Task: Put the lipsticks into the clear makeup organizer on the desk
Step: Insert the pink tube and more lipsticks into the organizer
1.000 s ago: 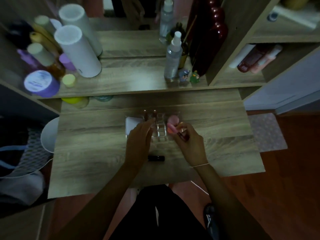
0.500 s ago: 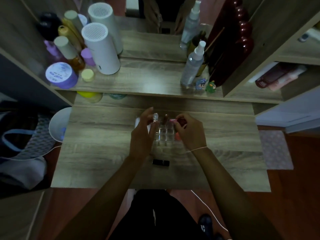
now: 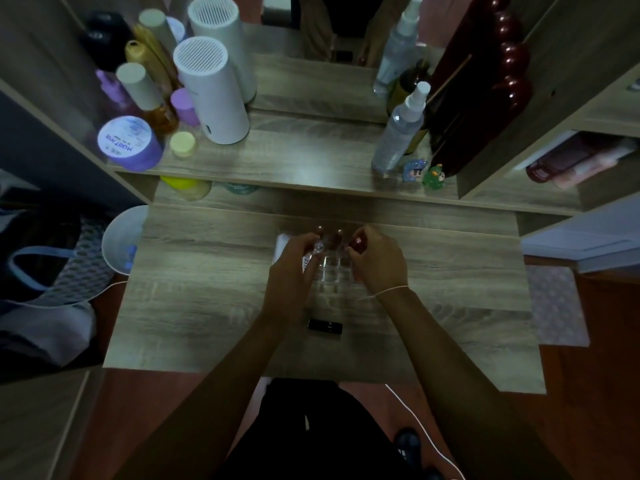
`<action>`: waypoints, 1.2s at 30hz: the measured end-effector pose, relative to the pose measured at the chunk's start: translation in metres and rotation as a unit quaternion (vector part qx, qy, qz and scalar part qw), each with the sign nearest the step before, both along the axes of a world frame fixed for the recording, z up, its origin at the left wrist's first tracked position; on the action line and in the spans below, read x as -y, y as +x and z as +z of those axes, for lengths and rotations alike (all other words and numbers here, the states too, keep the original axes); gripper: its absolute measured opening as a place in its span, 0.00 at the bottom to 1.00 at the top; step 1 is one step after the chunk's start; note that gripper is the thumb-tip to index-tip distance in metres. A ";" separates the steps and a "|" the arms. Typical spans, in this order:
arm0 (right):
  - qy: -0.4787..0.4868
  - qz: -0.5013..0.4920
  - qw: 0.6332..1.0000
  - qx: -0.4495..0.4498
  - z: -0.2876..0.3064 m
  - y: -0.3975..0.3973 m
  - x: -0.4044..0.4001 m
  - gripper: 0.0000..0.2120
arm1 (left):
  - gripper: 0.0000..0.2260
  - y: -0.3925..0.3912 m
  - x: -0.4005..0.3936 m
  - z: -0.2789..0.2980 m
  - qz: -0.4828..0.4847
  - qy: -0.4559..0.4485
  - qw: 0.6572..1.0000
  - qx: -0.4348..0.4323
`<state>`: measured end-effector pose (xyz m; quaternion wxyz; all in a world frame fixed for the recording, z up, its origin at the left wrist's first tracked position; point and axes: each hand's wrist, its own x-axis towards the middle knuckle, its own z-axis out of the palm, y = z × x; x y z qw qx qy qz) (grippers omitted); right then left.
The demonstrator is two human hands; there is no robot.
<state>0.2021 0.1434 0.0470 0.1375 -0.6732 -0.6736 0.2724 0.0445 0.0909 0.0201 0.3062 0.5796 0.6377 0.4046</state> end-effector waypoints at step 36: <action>0.075 -0.011 0.995 -0.060 0.007 -0.002 0.018 0.23 | 0.18 0.004 0.003 0.009 -0.002 -0.001 0.999 -0.051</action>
